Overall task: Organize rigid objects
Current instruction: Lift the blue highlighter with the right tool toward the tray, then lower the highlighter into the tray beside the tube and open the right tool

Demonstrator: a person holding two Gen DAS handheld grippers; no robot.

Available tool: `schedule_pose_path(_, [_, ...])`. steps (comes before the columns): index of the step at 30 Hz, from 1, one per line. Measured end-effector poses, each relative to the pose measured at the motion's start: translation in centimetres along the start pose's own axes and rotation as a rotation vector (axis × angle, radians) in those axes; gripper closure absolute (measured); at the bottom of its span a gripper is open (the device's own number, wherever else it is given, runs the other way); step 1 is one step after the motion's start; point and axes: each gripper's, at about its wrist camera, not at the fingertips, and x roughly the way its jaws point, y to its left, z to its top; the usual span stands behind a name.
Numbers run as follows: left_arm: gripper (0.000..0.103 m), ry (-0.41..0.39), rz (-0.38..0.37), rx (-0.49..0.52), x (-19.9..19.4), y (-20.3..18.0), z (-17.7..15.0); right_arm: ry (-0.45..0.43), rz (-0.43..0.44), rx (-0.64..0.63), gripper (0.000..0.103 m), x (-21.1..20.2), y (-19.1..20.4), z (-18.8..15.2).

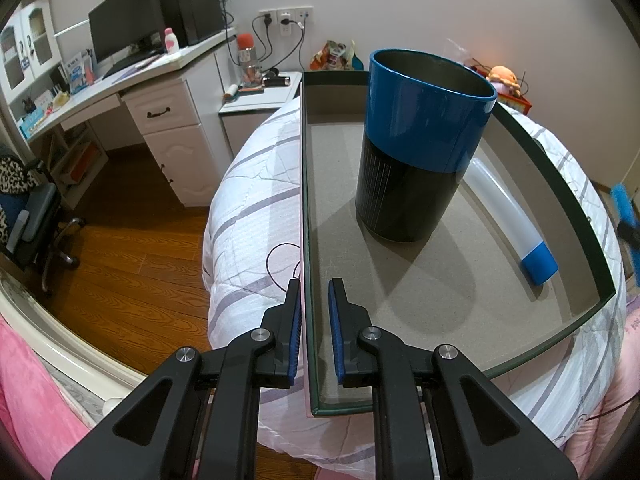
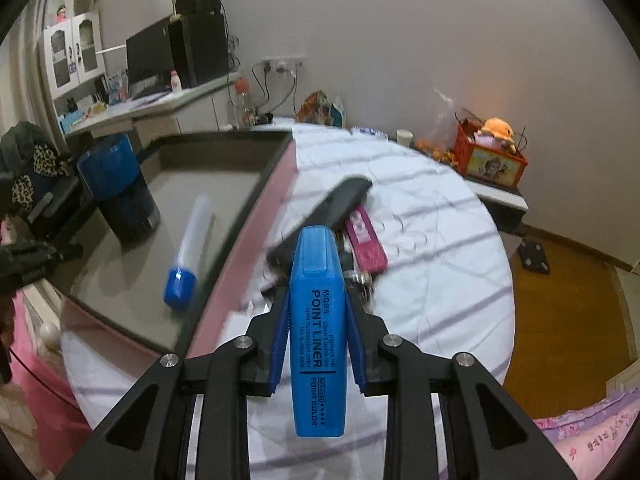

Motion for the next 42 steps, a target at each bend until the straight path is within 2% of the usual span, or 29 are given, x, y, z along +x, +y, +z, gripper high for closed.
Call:
schedule_pose_path(7, [0.091,0.0,-0.001,0.0,0.0,0.0,0.0,-0.068,0.02,-0.02,0.076,-0.9,1.5,2.6])
schedule_pose_path(19, [0.09,0.002,-0.013,-0.003,0.3,0.0,0.1,-0.091,0.08,-0.068,0.076,-0.2,4.7,4.9])
schedule_pose_path(29, [0.089,0.003,-0.02,-0.003,0.4,0.0,0.2,-0.005,0.132,-0.12,0.076,4.0,8.0,5.7])
schedule_pose_path(42, [0.089,0.0,-0.03,0.003,0.5,0.1,0.2,0.084,0.095,-0.158,0.076,7.6,9.3,5.5])
